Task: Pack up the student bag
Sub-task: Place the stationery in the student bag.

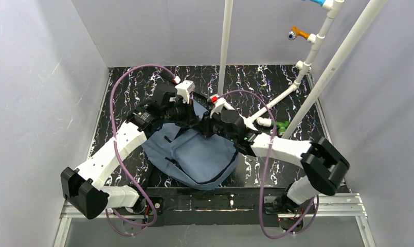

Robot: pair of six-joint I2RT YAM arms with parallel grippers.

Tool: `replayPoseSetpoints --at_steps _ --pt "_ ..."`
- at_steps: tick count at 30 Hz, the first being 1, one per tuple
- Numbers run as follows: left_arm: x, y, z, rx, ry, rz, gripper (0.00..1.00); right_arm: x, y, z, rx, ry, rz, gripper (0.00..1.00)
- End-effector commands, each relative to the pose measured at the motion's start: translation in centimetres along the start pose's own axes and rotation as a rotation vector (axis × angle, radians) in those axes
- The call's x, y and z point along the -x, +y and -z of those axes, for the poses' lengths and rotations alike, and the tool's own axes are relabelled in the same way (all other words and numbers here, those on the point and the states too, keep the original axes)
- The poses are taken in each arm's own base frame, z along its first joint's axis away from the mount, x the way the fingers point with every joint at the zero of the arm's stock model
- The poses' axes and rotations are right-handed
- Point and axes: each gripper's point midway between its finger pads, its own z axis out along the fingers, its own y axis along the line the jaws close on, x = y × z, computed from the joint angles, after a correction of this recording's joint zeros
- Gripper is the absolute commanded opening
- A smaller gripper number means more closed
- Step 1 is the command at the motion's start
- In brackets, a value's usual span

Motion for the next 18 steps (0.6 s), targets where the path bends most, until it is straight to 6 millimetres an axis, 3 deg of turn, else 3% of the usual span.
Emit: replayPoseSetpoints --at_steps 1,6,9,12,15,18 --pt "1.2 -3.9 1.4 -0.161 -0.018 0.006 0.07 4.7 4.3 -3.0 0.171 -0.141 -0.028 0.18" --pt "1.6 -3.7 2.0 -0.141 -0.047 -0.023 0.06 4.4 4.9 -1.7 0.209 -0.14 -0.03 0.19" --pt "1.6 -3.2 2.2 -0.11 -0.048 -0.029 0.08 3.9 3.3 -0.3 0.117 -0.108 -0.026 0.21" --pt "1.9 -2.6 3.4 -0.062 -0.077 -0.037 0.26 3.5 1.4 1.7 0.006 -0.074 0.011 0.3" --pt "1.4 0.4 5.6 0.11 -0.134 -0.012 0.46 2.7 0.1 3.9 -0.062 -0.009 0.075 0.43" --pt "0.2 5.1 9.8 0.379 -0.252 0.09 0.49 2.2 0.3 5.2 -0.046 0.062 0.172 0.57"
